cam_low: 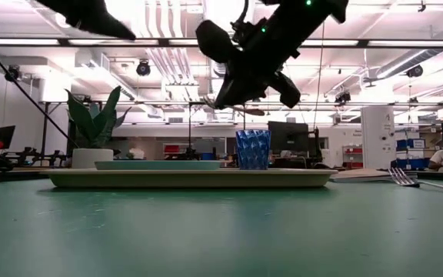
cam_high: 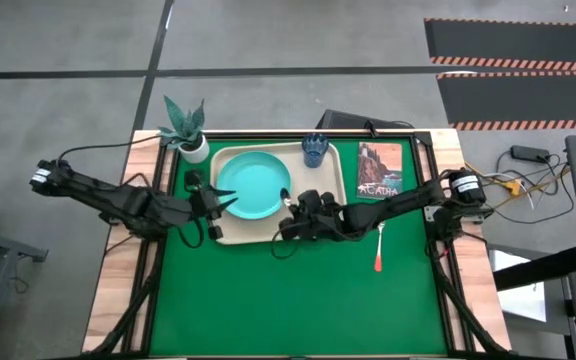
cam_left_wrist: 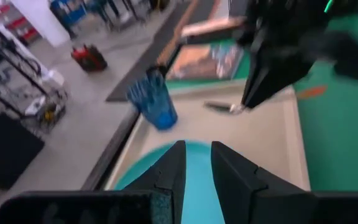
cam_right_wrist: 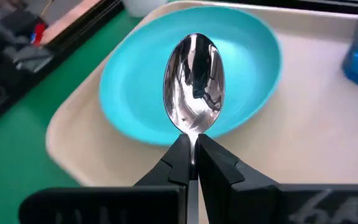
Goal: Pick and place plate/cup/fork/spoon on tray
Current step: Put the orange spoon on the light brown serving tray to the bottom of the blue cup
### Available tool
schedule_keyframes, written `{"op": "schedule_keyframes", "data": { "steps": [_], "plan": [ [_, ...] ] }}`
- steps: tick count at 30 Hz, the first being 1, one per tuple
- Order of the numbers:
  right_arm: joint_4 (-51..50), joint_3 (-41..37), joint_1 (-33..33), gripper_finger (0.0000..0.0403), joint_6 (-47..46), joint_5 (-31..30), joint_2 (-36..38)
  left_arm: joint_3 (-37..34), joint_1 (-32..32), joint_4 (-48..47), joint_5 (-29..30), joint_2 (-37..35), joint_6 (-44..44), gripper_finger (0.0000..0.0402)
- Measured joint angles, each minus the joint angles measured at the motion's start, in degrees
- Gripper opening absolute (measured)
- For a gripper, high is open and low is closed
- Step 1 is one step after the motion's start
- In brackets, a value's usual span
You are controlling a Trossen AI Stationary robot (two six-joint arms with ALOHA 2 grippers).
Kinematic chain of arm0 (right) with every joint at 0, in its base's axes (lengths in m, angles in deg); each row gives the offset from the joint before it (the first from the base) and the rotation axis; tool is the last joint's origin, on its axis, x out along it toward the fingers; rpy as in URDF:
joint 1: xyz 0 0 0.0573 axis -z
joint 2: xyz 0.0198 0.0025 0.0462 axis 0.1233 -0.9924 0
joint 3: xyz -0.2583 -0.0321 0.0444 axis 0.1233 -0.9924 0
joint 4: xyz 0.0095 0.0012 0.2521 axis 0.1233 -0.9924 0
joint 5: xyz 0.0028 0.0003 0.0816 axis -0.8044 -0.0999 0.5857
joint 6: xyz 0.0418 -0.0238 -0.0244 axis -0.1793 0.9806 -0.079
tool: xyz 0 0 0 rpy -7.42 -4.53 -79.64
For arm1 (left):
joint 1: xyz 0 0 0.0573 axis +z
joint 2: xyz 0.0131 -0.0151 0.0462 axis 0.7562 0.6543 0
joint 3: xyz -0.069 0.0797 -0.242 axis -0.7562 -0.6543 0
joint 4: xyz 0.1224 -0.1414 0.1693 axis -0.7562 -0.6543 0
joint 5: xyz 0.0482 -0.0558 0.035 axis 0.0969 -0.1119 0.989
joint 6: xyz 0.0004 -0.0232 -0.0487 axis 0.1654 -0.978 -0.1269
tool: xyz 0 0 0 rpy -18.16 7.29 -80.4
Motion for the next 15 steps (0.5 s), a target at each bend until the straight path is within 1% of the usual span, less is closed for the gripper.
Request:
{"op": "schedule_keyframes", "data": {
  "steps": [3, 6, 11, 15],
  "plan": [
    [-0.3, 0.0, 2.0, 0.0013, -2.3, 0.1, -0.4, 0.0, 0.0, 3.4, 0.0, -1.5, 2.8, 0.0061],
    [-0.5, 0.0, 3.5, 0.0013, -3.8, 1.4, -1.2, 0.0, 0.0, 6.8, 0.0, -2.3, 5.4, 0.0061],
    [-0.6, 0.6, 4.1, 0.0013, -6.0, 1.8, -2.4, -0.3, 0.0, 10.0, 0.0, -2.8, 10.3, 0.0061],
    [-0.6, 6.3, 4.3, 0.0013, -3.9, 1.8, -6.3, -0.3, 0.0, 12.6, 0.0, -2.7, 13.5, 0.0061]
  ]
}}
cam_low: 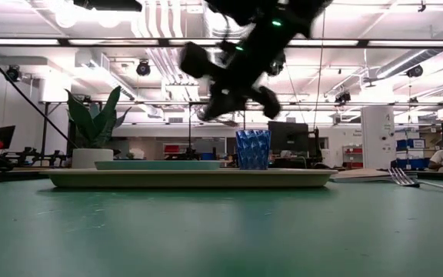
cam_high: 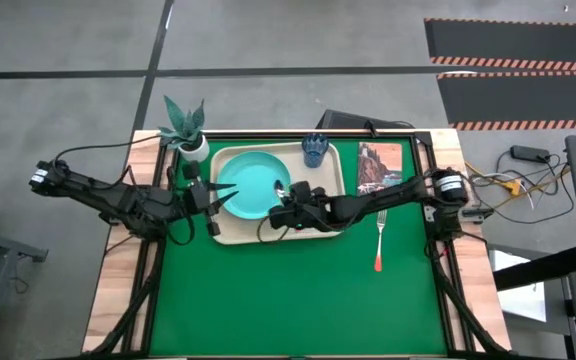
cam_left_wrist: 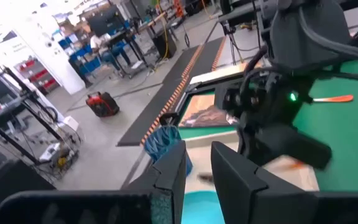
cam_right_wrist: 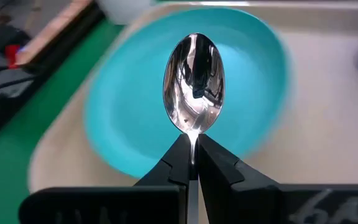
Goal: Pick and place plate/cup/fork/spoon on tray
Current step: Put the orange spoon on the light brown serving tray to the bottom of the blue cup
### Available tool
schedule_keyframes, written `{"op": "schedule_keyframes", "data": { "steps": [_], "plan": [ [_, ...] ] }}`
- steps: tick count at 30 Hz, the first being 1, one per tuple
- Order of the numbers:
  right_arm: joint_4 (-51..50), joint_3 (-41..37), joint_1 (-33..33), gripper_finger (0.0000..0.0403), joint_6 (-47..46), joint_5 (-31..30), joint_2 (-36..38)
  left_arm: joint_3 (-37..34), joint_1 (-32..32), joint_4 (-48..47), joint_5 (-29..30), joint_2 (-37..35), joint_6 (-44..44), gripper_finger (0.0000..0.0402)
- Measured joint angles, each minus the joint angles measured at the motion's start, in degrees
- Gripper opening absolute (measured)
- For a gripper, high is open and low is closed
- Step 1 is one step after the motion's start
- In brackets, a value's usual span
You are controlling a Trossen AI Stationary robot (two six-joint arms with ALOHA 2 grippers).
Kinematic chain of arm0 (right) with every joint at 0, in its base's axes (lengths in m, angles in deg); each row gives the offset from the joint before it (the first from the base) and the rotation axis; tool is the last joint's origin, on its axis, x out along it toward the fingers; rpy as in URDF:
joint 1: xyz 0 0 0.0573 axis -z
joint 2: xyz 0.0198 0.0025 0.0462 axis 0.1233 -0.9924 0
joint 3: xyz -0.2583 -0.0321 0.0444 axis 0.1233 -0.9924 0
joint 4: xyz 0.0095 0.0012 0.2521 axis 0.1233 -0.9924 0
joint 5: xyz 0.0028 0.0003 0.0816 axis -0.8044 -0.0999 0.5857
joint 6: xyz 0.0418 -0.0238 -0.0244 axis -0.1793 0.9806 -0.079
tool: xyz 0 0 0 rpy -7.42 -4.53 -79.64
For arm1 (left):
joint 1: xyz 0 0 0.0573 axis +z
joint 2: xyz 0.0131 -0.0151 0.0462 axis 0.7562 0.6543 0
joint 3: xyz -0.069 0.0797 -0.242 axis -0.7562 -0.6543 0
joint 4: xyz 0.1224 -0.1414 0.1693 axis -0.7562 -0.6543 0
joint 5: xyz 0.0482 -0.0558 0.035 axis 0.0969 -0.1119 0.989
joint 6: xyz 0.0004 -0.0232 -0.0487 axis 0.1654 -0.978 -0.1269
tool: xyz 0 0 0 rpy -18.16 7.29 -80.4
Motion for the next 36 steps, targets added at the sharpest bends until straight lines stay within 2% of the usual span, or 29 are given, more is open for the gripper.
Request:
{"op": "schedule_keyframes", "data": {
  "steps": [3, 7, 11, 15, 19, 30, 36],
  "plan": [
    [-1.3, 7.5, 0.1, 0.0013, 5.8, 2.1, -4.2, 0.0, 0.0, 0.9, 0.0, 0.1, 1.6, 0.0061],
    [-15.2, 18.0, 0.2, 0.0013, 7.2, -0.4, -8.8, -0.1, 0.0, 1.0, 0.0, 0.2, 2.0, 0.0061],
    [-35.3, 27.5, 0.3, 0.0012, 0.7, -4.6, -11.8, -0.1, 0.0, 0.7, 0.0, 0.1, 2.0, 0.0061],
    [-51.4, 32.3, 0.6, 0.0012, -8.3, -6.3, -13.8, -0.1, 0.0, 0.7, 0.0, 0.1, 2.7, 0.0061],
    [-57.7, 32.7, 1.3, 0.0012, -12.8, -5.2, -14.6, -0.1, 0.0, 0.8, 0.0, 0.0, 3.0, 0.0061],
    [-56.5, 23.0, 4.4, 0.0011, -16.0, -1.8, -11.0, -0.1, 0.0, 0.8, 0.0, 0.0, 3.0, 0.0061],
    [-51.5, 17.3, 6.0, 0.0011, -16.6, -0.3, -9.6, -0.1, 0.0, 0.7, 0.0, 0.0, 3.0, 0.0061]
  ]
}}
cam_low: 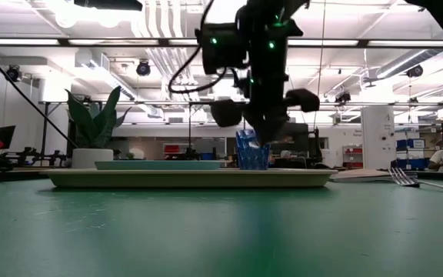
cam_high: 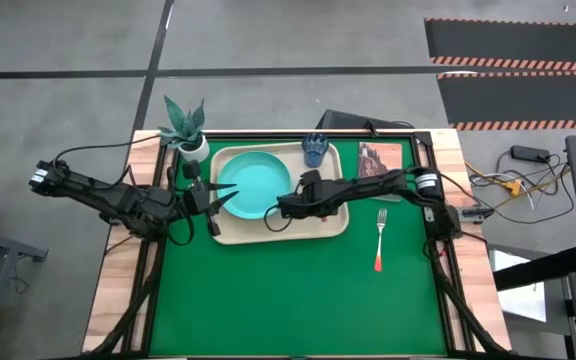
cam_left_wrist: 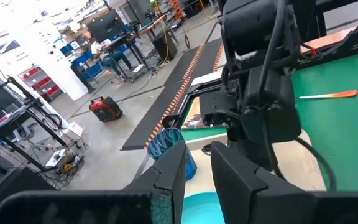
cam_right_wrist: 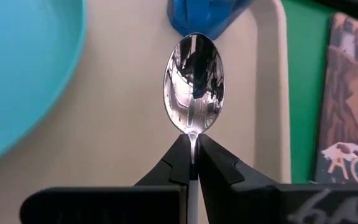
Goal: Pick and place plate/cup/fork/spoon on tray
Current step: Put the orange spoon on the light brown serving tray to the bottom of the blue cup
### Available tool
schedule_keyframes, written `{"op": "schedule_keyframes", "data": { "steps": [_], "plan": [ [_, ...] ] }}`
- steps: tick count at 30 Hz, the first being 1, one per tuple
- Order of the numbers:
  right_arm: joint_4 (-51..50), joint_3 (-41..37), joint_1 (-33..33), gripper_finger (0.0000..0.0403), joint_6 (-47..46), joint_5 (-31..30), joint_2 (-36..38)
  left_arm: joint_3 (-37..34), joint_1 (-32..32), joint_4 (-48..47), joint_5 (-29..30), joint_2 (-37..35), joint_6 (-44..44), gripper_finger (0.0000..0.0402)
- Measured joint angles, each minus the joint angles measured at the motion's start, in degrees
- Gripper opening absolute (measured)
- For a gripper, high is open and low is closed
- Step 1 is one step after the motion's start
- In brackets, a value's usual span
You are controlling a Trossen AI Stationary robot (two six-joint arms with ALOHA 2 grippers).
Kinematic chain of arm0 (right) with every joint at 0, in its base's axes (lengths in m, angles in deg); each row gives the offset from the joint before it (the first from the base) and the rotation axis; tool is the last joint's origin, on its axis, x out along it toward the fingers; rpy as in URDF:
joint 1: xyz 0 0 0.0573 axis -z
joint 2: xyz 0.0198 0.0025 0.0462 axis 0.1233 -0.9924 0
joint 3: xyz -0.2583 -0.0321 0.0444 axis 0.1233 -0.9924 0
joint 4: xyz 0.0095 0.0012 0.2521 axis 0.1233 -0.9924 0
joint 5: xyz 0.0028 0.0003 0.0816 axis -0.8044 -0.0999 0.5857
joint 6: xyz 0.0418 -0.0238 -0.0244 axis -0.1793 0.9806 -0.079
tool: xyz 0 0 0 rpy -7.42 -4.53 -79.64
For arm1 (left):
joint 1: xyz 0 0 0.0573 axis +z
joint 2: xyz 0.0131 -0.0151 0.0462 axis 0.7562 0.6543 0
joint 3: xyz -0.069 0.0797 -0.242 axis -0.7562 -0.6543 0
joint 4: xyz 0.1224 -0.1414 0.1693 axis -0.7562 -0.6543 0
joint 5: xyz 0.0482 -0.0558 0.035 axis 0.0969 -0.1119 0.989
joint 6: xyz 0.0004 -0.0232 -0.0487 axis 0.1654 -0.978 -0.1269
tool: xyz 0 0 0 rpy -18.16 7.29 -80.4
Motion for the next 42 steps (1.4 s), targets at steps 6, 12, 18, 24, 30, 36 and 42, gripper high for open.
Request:
{"op": "schedule_keyframes", "data": {
  "steps": [6, 12, 18, 24, 30, 36, 42],
  "plan": [
    [11.3, -8.2, 1.9, 0.0011, 3.0, 4.2, 2.9, 0.0, 0.0, 0.0, 0.0, 0.0, 0.0, 0.0061],
    [19.6, -16.1, 3.7, 0.0011, 2.8, 4.6, 6.8, 0.0, 0.0, 0.0, 0.0, 0.0, 0.0, 0.0061],
    [21.1, -20.2, 4.4, 0.0011, 0.2, 4.6, 8.2, 0.0, 0.0, 0.0, 0.0, 0.0, 0.0, 0.0061],
    [22.6, -22.4, 4.4, 0.0011, -0.7, 4.2, 8.2, 0.0, 0.0, 0.0, 0.0, 0.0, 0.0, 0.0061],
    [23.2, -23.4, 4.8, 0.0011, -0.5, 2.6, 8.2, 0.0, 0.0, 0.0, 0.0, 0.0, 0.0, 0.0061],
    [23.4, -23.5, 4.9, 0.0011, 0.5, 1.2, 8.2, 0.0, 0.0, 0.0, 0.0, 0.0, 0.0, 0.0061],
    [23.5, -23.6, 5.0, 0.0011, 1.1, 0.5, 7.6, 0.0, 0.0, 0.0, 0.0, 0.0, 0.0, 0.0061]
  ]
}}
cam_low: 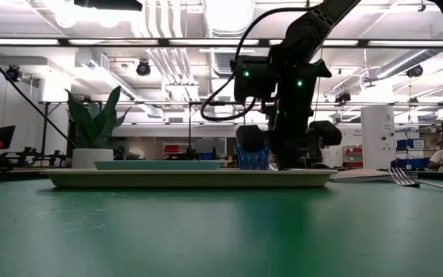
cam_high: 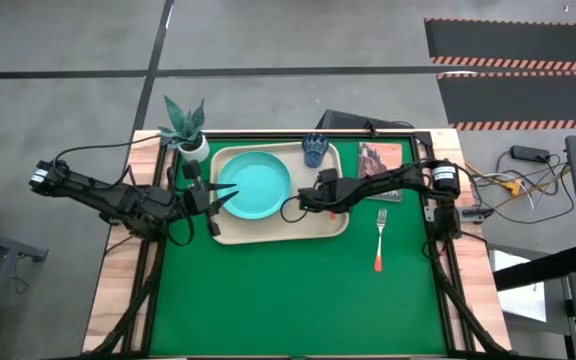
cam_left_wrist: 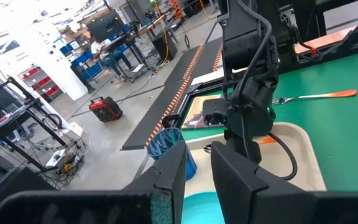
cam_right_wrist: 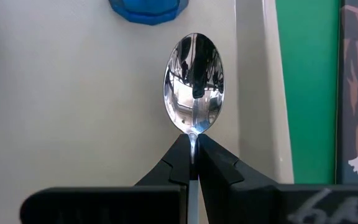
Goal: Pick and place plate/cup/fork/spoon on tray
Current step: Put the orange spoon on the light brown serving tray to the bottom of the blue cup
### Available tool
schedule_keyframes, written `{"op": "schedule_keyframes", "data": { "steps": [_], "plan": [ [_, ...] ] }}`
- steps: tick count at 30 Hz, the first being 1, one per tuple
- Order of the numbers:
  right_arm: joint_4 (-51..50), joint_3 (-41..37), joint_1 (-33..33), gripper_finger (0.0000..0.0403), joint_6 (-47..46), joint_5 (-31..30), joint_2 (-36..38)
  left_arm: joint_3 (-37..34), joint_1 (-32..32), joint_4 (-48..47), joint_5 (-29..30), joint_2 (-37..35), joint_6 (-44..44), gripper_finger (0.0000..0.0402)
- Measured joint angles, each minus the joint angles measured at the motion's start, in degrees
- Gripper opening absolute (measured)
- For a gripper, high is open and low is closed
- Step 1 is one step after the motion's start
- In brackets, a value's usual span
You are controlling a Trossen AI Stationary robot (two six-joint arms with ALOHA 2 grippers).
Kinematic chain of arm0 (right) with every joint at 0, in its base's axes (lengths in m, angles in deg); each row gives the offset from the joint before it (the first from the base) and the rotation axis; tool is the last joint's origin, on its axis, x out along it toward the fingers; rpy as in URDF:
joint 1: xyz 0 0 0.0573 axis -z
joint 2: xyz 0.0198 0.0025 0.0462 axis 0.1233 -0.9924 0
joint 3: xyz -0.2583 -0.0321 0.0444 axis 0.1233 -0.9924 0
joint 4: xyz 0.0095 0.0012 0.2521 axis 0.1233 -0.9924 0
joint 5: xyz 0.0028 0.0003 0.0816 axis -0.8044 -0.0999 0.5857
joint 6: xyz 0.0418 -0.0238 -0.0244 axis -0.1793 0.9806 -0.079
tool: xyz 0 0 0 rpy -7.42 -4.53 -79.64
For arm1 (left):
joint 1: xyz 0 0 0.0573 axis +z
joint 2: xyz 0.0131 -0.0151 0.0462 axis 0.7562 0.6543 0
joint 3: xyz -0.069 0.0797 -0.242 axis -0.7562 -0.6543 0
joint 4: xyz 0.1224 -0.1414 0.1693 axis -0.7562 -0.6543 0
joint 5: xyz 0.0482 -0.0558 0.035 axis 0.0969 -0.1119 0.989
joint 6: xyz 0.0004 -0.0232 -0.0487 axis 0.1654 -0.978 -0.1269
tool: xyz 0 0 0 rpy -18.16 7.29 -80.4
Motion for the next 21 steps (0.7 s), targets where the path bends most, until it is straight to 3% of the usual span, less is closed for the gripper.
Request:
{"op": "schedule_keyframes", "data": {
  "steps": [21],
  "plan": [
    [0.3, -0.1, 0.0, 0.0012, -0.8, -0.9, -1.6, 0.0, 0.0, 0.0, 0.0, 0.0, 0.0, 0.0061]
  ]
}}
